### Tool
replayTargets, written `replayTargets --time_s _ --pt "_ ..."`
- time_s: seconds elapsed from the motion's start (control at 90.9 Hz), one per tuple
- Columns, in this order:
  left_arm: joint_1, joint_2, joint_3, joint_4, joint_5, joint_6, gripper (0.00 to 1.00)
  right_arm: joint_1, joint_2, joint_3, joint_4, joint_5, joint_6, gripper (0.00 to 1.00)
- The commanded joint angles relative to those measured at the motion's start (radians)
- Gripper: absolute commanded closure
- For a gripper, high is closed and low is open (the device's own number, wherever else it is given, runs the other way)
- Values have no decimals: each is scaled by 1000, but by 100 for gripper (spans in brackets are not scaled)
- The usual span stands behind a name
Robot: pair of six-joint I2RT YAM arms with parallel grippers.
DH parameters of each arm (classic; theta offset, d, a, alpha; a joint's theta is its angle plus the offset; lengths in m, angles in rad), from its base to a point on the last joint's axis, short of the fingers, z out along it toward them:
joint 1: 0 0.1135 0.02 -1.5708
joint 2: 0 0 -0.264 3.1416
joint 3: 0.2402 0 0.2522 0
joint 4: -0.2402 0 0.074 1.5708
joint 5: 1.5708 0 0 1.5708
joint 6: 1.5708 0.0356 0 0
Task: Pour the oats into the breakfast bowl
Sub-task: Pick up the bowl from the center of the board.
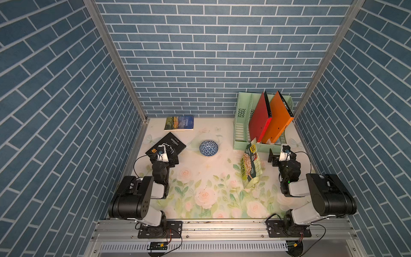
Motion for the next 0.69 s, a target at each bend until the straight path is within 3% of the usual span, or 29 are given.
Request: replayTargets --time_s 0.0,0.572,0.627,0.682 --pt "-2 3 11 16 -1 6 0 3 1 -4 -9 -5 -12 0" --pt "-15 -32 -7 18 -11 16 0 8 -31 -6 -25 23 -9 0" --pt "-43 -118 2 -80 -88 23 0 17 -110 21 -141 68 4 0" --pt "-69 -227 74 -307 -186 -20 0 18 -204 92 -363 131 76 0"
